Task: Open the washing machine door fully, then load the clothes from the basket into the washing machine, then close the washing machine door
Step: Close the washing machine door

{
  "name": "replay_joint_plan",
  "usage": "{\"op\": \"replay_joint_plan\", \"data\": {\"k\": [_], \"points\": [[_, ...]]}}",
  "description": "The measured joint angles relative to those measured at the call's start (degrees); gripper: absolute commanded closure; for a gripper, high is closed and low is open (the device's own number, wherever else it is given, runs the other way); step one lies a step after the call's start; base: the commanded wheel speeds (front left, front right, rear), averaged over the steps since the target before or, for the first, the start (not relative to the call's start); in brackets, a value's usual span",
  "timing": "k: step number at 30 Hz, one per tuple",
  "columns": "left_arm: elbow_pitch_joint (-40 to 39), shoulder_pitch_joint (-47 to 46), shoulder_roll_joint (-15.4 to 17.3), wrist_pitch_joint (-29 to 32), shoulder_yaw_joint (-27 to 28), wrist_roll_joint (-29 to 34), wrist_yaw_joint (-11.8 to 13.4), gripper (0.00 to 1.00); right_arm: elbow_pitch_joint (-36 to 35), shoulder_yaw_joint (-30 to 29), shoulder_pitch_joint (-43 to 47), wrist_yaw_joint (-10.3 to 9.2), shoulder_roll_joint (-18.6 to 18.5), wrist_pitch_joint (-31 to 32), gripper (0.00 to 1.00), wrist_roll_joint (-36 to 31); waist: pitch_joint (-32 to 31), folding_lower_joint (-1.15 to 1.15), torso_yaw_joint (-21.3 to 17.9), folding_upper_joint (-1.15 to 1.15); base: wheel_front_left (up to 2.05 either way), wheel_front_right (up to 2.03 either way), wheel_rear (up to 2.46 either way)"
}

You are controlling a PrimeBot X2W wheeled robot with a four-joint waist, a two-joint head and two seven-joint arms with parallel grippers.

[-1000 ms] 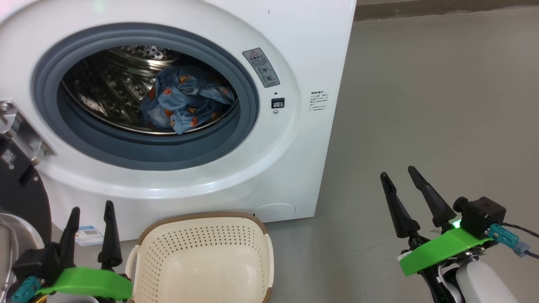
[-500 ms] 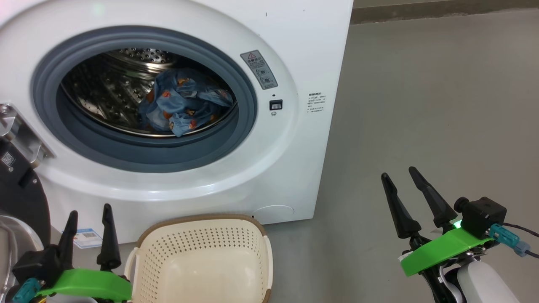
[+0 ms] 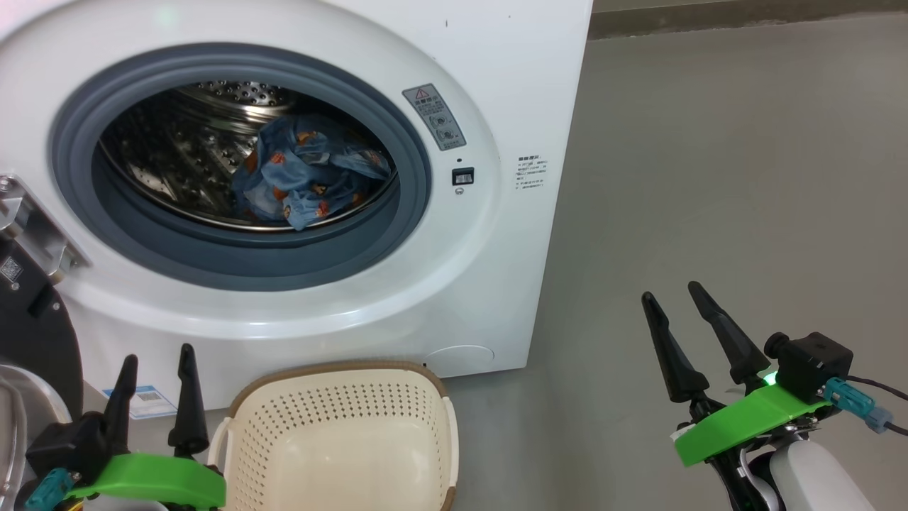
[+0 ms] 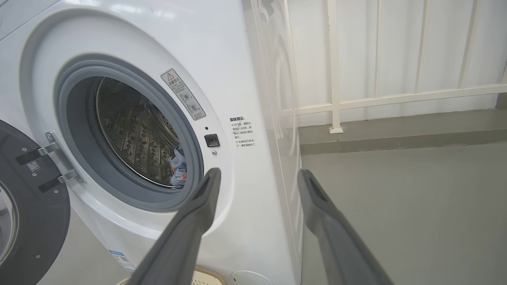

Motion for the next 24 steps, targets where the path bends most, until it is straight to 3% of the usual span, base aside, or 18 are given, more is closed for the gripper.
{"op": "replay_joint_plan", "data": {"k": [9,24], "points": [[-0.4,0.0,-0.1,0.0,0.1,-0.1,0.0,0.00,0.0,-0.1,0.0,0.00,0.0,0.0,0.00,0.0,0.0,0.00,0.1,0.00,-0.50,0.50,0.00],[-1.1,0.5,-0.3,0.0,0.2,0.0,-0.1,0.00,-0.2,-0.1,0.1,0.00,0.0,0.0,0.00,0.0,-0.1,0.00,0.4,0.00,-1.41,1.41,0.00]]}}
